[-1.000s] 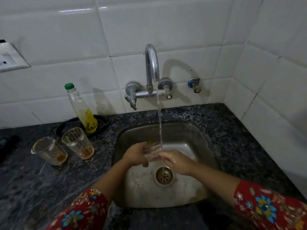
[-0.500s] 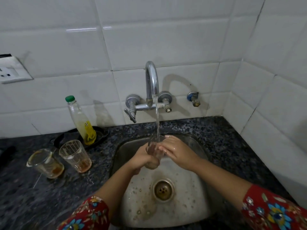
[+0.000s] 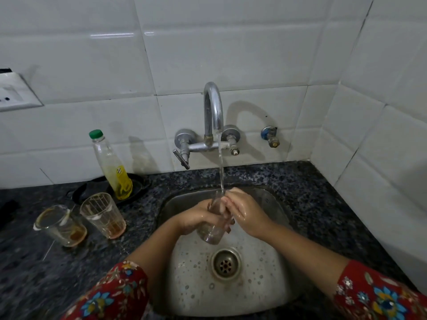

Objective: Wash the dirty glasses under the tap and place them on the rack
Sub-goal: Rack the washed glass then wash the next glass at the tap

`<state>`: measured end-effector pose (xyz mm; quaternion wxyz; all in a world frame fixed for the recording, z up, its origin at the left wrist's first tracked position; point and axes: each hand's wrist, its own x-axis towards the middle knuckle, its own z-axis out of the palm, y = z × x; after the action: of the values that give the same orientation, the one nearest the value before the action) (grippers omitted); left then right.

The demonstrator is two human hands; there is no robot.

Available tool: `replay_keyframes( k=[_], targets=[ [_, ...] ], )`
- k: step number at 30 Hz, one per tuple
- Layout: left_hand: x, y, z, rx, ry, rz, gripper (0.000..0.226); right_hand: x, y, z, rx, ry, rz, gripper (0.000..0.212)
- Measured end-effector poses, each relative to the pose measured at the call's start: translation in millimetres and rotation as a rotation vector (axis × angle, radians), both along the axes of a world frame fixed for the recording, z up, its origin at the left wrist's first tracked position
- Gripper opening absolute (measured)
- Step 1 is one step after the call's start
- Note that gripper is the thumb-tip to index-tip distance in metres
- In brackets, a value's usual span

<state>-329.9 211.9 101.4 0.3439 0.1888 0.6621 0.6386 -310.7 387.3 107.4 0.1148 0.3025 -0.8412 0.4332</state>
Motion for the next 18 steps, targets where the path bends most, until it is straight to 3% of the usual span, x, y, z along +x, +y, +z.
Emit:
replay_keyframes(
  k=[3,5,7,9,12,14,18],
  targets=[
    [0.9,9.6,-6.4,-0.097,0.018,0.215,0.032,-7.6,-6.6,5.6,0.125,0.008,-0.107,0.037],
    [2.0,24.9,-9.8,-0.348,0.215,0.429,0.038,-15.8,-14.2,9.1,0.283,-0.074,-0.215,0.037],
    [4.6,33.0,-10.2,-0.497,0.361,0.573,0.045,-18.7,-17.8,9.4,0.217,-0.137,-0.242,0.039],
    [2.1,27.3,-8.3,-0.364,0.329,0.486,0.042,-16.3,-16.1,7.1,0.084,-0.106,-0.211,0.039],
    [2.0,6.1,1.8,0.035,-0.034,0.184,0.034,-13.2,-11.8,5.1,-0.083,-0.162,-0.168,0.032],
    [1.5,1.4,0.3,0.049,-0.14,0.167,0.027,-12.3,-12.4,8.2,-0.095,-0.211,-0.166,0.031],
    [5.0,21.5,-3.8,-0.437,0.315,0.464,0.037,-20.4,-21.2,20.9,0.202,-0.307,-0.241,0.038]
  ],
)
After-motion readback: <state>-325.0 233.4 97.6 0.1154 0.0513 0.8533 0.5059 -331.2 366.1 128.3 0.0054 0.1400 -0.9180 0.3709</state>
